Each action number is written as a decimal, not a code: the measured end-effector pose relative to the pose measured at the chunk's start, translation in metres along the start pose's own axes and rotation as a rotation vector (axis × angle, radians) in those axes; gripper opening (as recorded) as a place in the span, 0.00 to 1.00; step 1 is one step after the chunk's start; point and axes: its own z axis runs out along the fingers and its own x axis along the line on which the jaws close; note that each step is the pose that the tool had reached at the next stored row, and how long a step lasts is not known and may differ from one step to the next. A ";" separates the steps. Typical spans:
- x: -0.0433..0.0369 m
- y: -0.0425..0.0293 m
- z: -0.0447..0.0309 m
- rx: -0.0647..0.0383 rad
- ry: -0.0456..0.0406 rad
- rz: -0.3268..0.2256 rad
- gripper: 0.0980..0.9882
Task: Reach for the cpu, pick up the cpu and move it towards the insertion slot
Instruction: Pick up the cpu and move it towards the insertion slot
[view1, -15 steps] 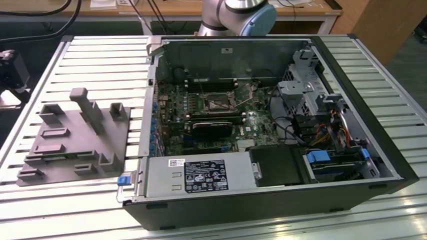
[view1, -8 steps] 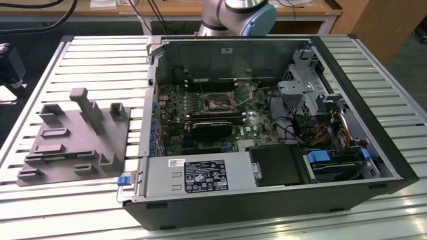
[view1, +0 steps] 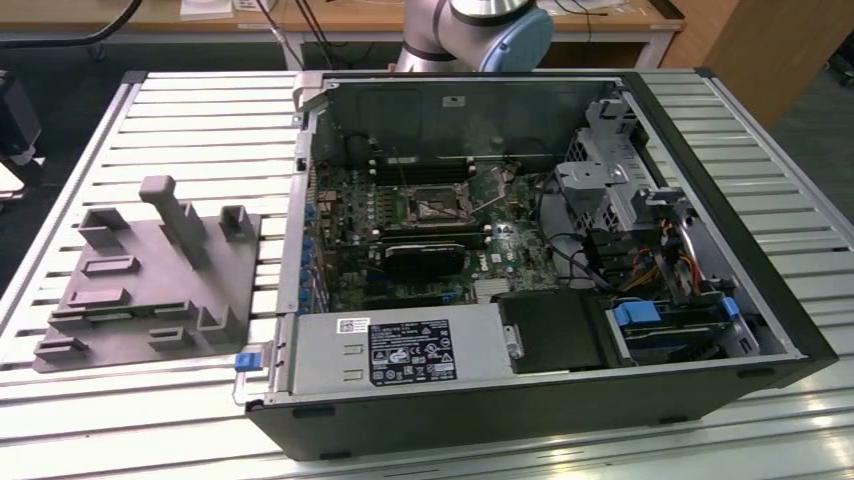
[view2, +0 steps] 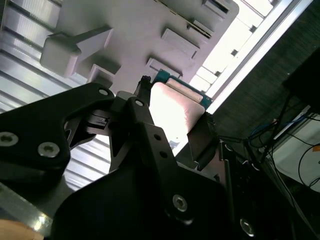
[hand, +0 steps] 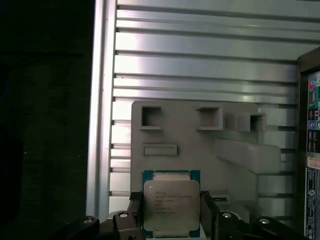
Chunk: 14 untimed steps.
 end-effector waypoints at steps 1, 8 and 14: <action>-0.0001 0.0001 -0.0018 0.000 -0.0002 0.000 0.50; -0.0008 0.0006 -0.0147 0.000 -0.0011 0.000 0.50; -0.0014 0.0011 -0.0265 0.000 -0.0020 0.000 0.50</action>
